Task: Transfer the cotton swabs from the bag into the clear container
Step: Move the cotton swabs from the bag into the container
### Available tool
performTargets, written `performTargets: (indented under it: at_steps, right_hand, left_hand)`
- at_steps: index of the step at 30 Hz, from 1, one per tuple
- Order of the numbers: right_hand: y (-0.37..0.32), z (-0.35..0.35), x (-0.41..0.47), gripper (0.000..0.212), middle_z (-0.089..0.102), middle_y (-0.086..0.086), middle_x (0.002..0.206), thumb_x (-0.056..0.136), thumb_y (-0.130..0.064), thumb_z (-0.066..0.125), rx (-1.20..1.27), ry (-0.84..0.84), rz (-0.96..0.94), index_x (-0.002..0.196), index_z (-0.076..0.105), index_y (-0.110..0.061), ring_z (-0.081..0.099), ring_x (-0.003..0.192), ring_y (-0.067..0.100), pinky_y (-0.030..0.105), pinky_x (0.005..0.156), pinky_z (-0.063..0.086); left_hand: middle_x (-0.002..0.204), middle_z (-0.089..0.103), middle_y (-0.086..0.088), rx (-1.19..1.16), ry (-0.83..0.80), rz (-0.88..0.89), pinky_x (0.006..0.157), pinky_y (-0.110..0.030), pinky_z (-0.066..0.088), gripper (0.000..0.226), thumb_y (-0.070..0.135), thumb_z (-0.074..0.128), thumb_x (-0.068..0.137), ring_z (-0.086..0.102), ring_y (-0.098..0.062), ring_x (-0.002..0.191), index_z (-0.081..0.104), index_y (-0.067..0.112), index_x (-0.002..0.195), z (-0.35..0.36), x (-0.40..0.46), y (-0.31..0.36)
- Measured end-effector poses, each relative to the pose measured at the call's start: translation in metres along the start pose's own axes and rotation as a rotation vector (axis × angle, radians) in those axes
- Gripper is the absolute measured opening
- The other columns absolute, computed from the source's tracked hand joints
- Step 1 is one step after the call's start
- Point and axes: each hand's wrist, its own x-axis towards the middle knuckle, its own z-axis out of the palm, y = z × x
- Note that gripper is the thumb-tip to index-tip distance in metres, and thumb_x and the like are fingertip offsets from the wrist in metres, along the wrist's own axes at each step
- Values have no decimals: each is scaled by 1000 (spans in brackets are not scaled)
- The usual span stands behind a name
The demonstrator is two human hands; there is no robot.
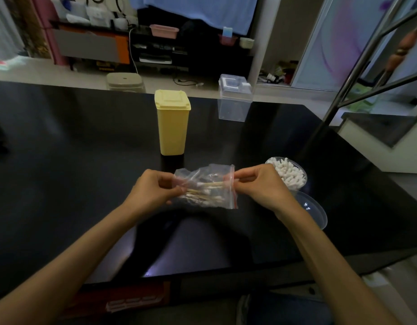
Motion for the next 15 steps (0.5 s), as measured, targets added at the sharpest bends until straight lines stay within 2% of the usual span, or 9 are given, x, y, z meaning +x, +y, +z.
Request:
performTargets:
  at_steps: [2, 4, 7, 9, 11, 15]
  right_hand:
    - [-3, -4, 0, 16, 75, 8, 85, 76, -9, 75, -31, 43, -13, 91, 75, -13, 71, 82, 15, 29, 83, 57]
    - [-5, -8, -1, 13, 74, 8, 80, 75, -11, 76, -50, 54, -27, 87, 76, -14, 71, 80, 16, 33, 84, 56]
    - [-9, -16, -2, 9, 74, 3, 74, 78, -11, 73, -85, 54, -24, 82, 74, -20, 70, 75, 10, 28, 81, 56]
    - [-11, -25, -3, 10, 73, 1, 75, 79, -10, 72, -108, 52, -8, 86, 74, -16, 70, 74, 7, 22, 78, 56]
    - [-13, -38, -4, 13, 73, 2, 77, 79, -8, 71, -86, 52, 28, 91, 74, -12, 69, 72, 6, 17, 74, 55]
    - [-14, -75, -5, 15, 73, 2, 78, 77, -8, 72, 39, 149, 50, 92, 73, -11, 68, 66, 2, 12, 64, 54]
  left_hand:
    - [84, 74, 0, -14, 12, -31, 64, -23, 51, 12, 15, 72, 81, 68, -12, 81, 72, 26, 86, 1, 3, -3]
    - [86, 74, 0, 0, 26, -66, 74, -31, 55, 10, 19, 73, 80, 69, -15, 87, 73, 28, 86, 1, 7, -7]
    - [89, 73, 2, 61, 84, -86, 88, -47, 53, 11, 37, 73, 72, 68, -18, 90, 72, 34, 83, -2, 9, -12]
    - [93, 71, 4, 153, 120, -100, 90, -45, 51, 12, 38, 71, 75, 66, -18, 94, 68, 32, 85, -1, 10, -11]
    - [98, 66, 3, 313, 142, -128, 89, -40, 50, 17, 36, 66, 83, 62, -19, 98, 63, 30, 99, 1, 7, -6]
    - [123, 60, -7, 515, 178, -128, 89, -37, 45, 52, 38, 66, 82, 56, -28, 113, 50, 19, 128, 3, 4, 5]
